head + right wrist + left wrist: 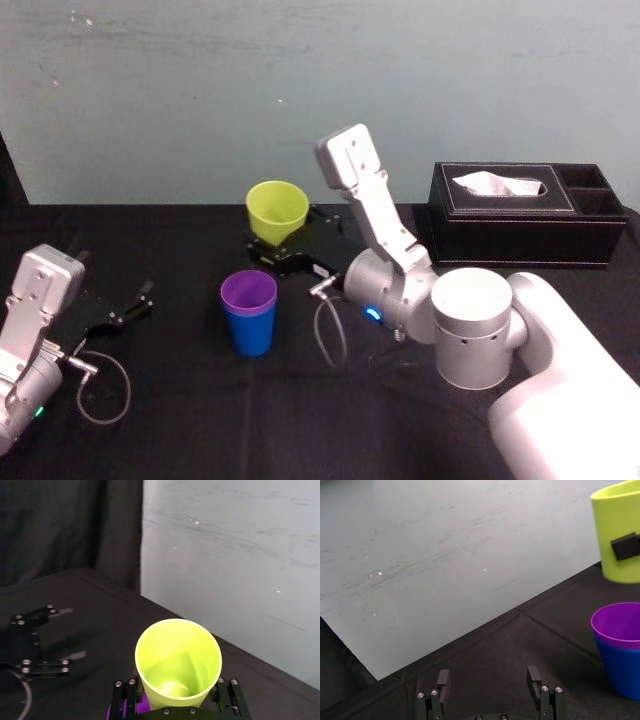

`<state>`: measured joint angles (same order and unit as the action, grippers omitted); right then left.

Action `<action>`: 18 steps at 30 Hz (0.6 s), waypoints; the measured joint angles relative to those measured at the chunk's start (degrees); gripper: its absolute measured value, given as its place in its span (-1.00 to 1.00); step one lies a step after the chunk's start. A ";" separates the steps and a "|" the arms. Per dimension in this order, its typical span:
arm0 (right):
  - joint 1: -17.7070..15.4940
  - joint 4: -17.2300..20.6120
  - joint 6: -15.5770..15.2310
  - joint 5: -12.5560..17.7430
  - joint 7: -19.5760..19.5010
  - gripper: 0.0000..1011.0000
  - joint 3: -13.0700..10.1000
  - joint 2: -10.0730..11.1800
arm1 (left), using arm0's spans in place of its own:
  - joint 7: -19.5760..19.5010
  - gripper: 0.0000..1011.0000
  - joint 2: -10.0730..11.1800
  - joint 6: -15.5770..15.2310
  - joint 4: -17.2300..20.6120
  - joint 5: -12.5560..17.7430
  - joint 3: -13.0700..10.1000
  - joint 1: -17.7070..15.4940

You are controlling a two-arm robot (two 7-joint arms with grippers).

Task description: Stack the three plastic cups sequentially using one hand.

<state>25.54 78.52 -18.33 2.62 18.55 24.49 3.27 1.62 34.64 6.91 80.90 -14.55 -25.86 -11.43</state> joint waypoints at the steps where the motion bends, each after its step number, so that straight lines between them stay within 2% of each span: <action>1: 0.11 -0.14 -0.07 0.10 0.10 0.42 0.28 -0.14 | 0.00 0.98 0.00 0.00 0.00 0.00 0.00 0.00; 9: 1.34 -2.28 -0.65 1.23 1.03 0.42 2.45 -1.16 | 0.00 0.98 0.00 0.00 0.00 0.00 0.00 0.00; 18: 2.67 -5.14 -0.56 2.46 1.64 0.42 3.36 -1.76 | 0.00 0.98 0.00 0.00 0.00 0.00 0.00 0.00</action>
<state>28.22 73.38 -18.89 5.08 20.19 27.85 1.51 1.62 34.64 6.91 80.90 -14.55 -25.86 -11.43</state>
